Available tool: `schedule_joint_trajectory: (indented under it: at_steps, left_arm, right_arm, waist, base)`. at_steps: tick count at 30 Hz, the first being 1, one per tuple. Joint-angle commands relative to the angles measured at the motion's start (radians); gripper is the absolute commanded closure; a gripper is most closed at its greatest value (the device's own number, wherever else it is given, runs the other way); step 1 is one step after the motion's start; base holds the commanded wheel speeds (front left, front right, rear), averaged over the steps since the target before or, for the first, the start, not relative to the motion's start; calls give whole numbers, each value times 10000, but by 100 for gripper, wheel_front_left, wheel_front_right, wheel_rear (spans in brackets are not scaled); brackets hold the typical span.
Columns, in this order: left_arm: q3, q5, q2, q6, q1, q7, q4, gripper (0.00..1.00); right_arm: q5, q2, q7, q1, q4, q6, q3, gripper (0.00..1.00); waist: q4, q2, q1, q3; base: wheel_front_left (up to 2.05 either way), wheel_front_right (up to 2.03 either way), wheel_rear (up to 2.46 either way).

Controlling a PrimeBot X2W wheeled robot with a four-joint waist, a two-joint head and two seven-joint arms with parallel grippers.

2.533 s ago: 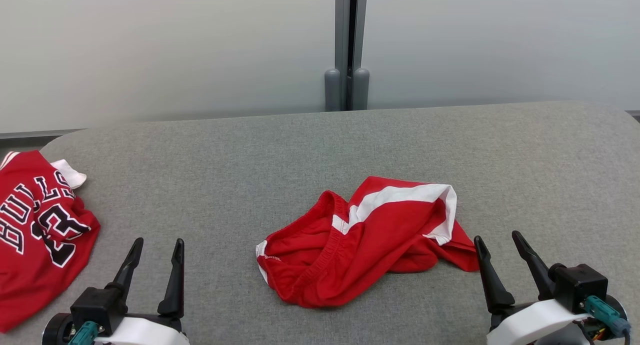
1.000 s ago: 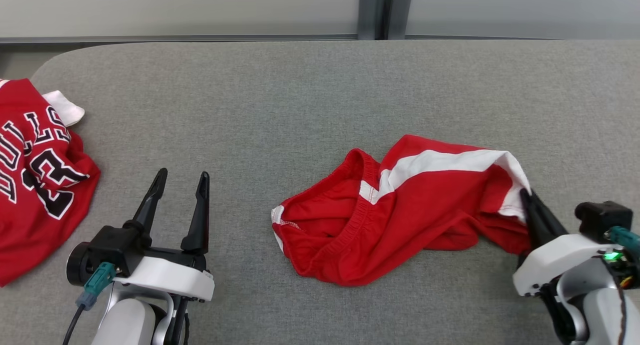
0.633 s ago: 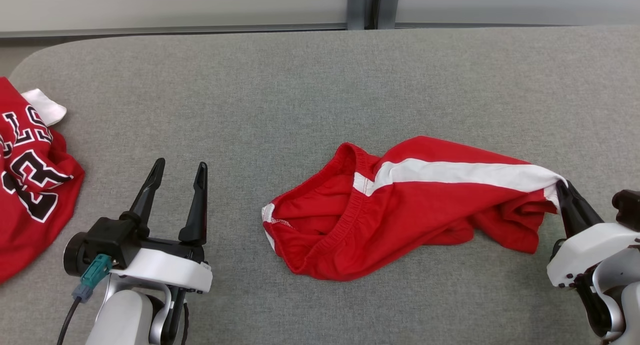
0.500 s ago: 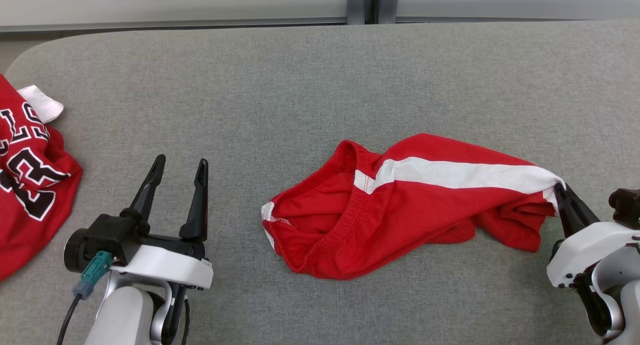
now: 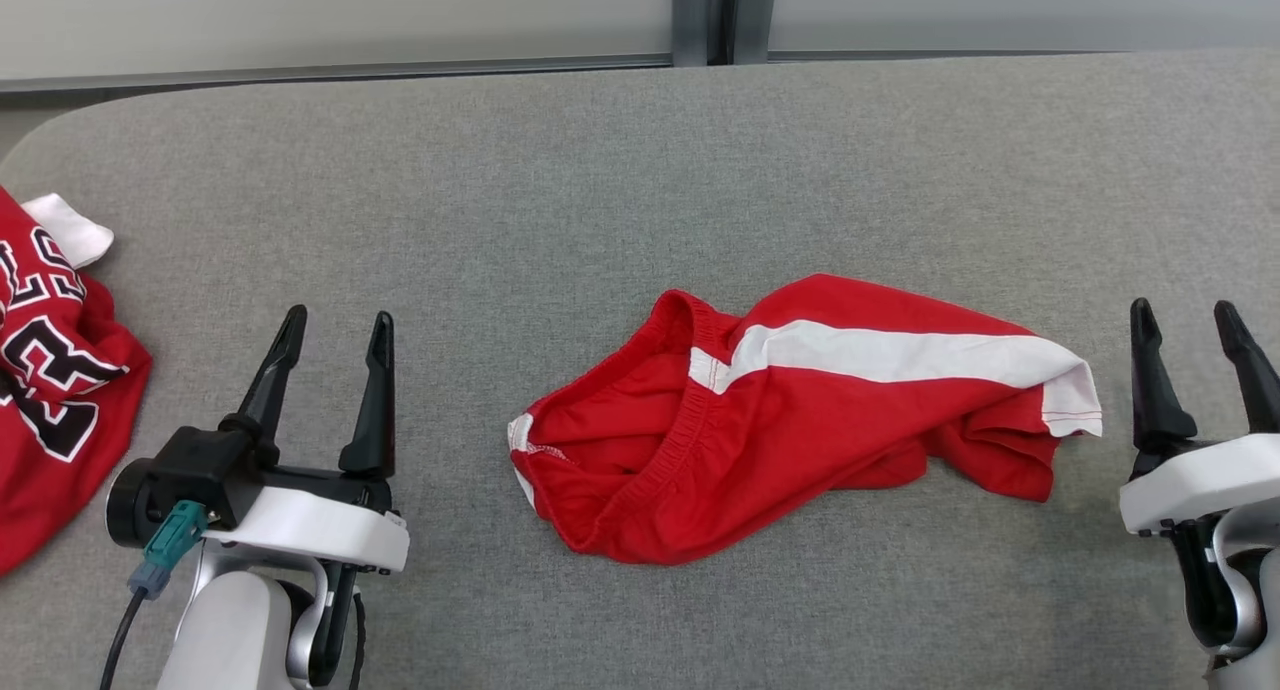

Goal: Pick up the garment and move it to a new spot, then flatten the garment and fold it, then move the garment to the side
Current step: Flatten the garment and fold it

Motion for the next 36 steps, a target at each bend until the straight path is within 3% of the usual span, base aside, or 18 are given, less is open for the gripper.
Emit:
schedule_joint_trajectory:
  at_steps: [1, 6, 17, 36]
  left_arm:
    - [78, 71, -14, 21, 119, -15, -31, 0]
    - [212, 221, -60, 72, 317, -15, -42, 0]
    - [301, 362, -162, 167, 1059, -15, 23, 0]
    - [116, 379, -44, 300, 1763, 59, 205, 0]
  right_arm:
    - [-57, 43, -171, 32, -206, 1, 40, 0]
    - [-459, 160, -558, 277, -1044, 1, 483, 0]
    - [-711, 799, -292, 1658, -1940, 1, 1284, 0]
    - [-486, 1143, -62, 2388, -2102, 1, 1364, 0]
  waist:
    - [-53, 0, 0, -97]
    - [-131, 0, 0, -432]
    - [-164, 0, 0, -1281]
    - [-264, 0, 0, -1818]
  base:
    - [0, 0, 0]
    - [0, 0, 0]
    - [0, 0, 0]
    - [0, 0, 0]
